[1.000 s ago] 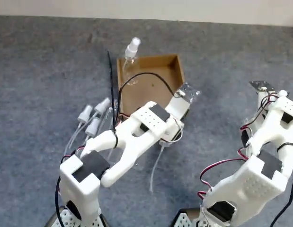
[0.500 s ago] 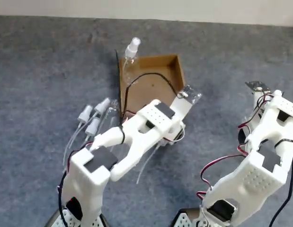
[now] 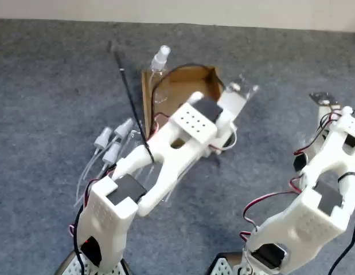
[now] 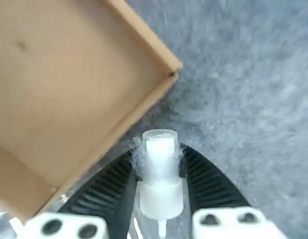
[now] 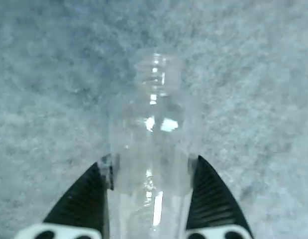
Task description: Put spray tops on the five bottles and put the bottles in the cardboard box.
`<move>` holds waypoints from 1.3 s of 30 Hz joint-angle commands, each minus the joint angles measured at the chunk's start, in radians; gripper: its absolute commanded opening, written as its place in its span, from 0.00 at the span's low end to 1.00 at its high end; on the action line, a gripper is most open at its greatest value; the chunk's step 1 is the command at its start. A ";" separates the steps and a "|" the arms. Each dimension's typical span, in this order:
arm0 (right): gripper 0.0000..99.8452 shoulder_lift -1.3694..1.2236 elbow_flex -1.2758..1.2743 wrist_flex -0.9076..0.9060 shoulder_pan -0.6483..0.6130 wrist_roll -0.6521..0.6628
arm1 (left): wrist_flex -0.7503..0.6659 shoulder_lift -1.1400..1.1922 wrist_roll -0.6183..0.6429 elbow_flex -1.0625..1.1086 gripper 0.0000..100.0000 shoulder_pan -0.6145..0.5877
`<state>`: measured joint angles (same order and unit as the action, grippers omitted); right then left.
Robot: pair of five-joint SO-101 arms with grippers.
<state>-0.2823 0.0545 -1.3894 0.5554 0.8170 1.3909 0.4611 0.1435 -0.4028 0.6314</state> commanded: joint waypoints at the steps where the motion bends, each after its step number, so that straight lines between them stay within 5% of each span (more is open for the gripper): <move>1: 0.00 0.174 0.053 -0.021 0.001 -0.038 | 0.152 -0.107 -0.002 -0.248 0.00 -0.012; 10: 0.00 0.536 -0.076 -0.015 -0.217 -0.239 | 0.299 -0.372 -0.026 -0.386 0.00 -0.160; 17: 0.00 0.921 -0.363 0.105 -0.581 -0.411 | 0.338 -0.654 -0.078 -0.355 0.00 -0.386; 24: 0.00 1.070 -0.529 0.219 -0.955 -0.542 | 0.324 -0.961 -0.080 -0.044 0.00 -0.590; 32: 0.00 1.079 -0.710 0.440 -1.273 -0.586 | -0.110 -1.353 -0.040 0.544 0.00 -0.799; 39: 0.00 1.081 -0.829 0.466 -1.294 -0.591 | -0.568 -1.561 0.227 0.816 0.00 -0.802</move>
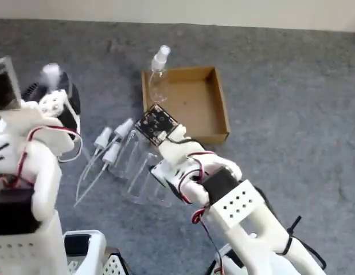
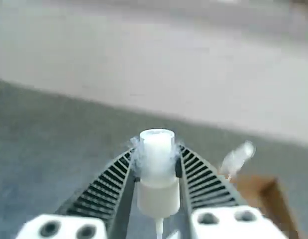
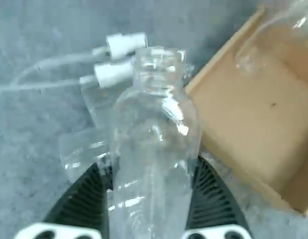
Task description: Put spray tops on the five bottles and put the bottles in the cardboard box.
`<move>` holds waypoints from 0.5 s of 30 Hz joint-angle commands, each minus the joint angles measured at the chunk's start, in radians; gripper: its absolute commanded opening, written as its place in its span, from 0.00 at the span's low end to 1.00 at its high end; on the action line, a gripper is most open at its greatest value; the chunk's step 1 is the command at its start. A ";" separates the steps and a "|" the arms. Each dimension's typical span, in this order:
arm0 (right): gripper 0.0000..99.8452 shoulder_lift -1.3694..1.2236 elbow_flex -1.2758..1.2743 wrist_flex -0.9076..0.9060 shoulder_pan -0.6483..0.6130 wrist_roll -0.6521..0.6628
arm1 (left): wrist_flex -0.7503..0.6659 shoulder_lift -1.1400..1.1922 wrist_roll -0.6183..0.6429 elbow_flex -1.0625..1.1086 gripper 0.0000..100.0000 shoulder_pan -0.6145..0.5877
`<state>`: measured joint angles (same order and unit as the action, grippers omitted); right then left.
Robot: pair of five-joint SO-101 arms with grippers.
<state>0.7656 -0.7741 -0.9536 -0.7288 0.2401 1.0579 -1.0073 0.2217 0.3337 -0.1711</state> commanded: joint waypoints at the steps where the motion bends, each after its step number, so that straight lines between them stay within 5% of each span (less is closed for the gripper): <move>1: 0.00 0.033 -0.004 0.038 -0.013 -0.014 | -0.255 -0.104 0.176 0.085 0.00 0.015; 15: 0.00 0.335 -0.268 0.200 -0.107 -0.063 | -0.331 -0.113 0.235 0.162 0.00 0.094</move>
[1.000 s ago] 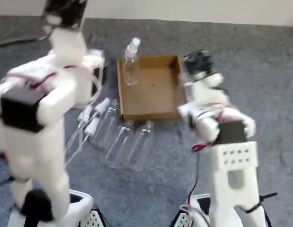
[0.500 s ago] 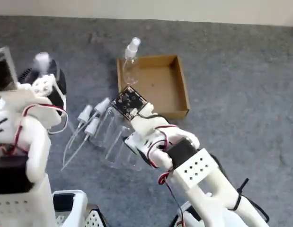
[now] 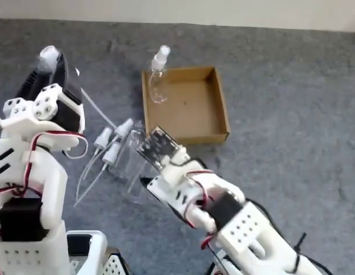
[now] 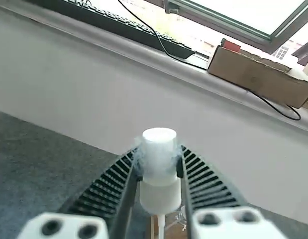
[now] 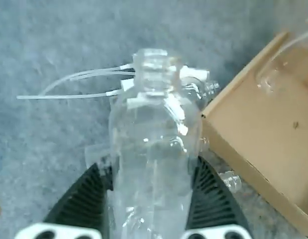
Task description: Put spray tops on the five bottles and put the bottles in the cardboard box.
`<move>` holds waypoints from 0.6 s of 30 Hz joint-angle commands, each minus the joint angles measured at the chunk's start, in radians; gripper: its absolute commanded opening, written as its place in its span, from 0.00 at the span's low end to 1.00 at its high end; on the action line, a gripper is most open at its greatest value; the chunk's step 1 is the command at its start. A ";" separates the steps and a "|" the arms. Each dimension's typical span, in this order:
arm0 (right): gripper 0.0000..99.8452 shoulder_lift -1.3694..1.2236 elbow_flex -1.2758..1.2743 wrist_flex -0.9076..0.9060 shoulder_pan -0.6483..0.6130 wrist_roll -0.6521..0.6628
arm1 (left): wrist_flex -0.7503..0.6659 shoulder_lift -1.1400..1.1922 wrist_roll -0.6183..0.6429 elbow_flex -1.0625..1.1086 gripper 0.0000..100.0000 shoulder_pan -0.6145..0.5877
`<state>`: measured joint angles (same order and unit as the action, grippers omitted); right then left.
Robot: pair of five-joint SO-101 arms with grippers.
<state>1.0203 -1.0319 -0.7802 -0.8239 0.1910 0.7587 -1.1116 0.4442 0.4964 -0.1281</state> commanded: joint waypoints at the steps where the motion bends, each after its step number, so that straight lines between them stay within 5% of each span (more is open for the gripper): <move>1: 0.00 0.088 -0.016 0.027 -0.012 -0.014 | -0.032 -0.008 0.012 0.008 0.00 0.068; 18: 0.00 0.088 -0.025 0.030 -0.005 -0.014 | 0.035 -0.027 0.006 0.001 0.00 0.165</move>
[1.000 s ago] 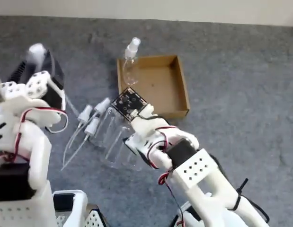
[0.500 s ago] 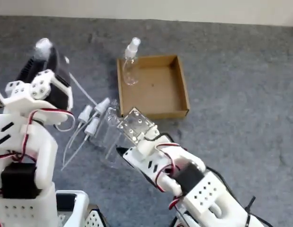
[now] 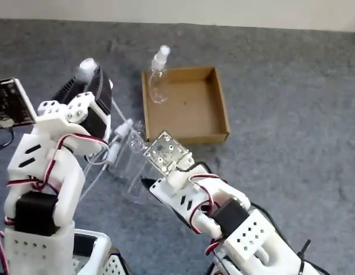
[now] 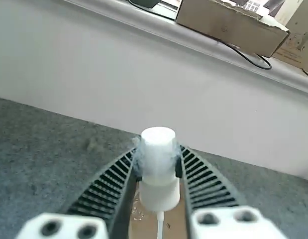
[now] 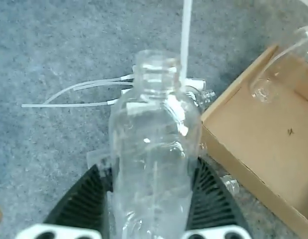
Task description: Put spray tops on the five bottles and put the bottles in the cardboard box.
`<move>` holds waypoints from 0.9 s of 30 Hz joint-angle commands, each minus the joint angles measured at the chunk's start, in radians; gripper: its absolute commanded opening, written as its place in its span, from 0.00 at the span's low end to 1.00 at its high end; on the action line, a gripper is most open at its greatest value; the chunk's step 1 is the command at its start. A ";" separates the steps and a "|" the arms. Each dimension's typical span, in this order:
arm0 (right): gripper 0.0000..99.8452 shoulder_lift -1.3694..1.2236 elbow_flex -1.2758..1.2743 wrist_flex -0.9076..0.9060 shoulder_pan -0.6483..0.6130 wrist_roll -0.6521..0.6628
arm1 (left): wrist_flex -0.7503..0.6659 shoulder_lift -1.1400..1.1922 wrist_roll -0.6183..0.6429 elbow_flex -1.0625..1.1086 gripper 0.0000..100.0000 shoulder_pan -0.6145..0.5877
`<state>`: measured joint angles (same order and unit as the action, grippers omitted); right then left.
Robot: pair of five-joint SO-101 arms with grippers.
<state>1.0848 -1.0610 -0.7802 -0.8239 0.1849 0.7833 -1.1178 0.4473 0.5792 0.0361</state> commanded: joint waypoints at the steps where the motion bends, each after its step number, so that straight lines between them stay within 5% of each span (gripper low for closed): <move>1: 0.00 0.024 0.004 0.030 -0.005 -0.008 | 0.020 -0.030 0.003 -0.101 0.00 -0.015; 8: 0.00 0.024 0.004 0.031 -0.005 -0.008 | 0.124 -0.110 -0.018 -0.157 0.00 -0.051; 21: 0.00 0.024 0.002 0.030 -0.007 -0.008 | 0.021 -0.120 -0.020 0.044 0.00 -0.051; 27: 0.00 0.024 0.002 0.031 -0.005 -0.008 | 0.098 -0.120 -0.018 0.045 0.00 0.039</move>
<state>1.0848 -1.0671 -0.7772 -0.8239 0.1849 0.8355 -1.2298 0.4335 0.6252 -0.0023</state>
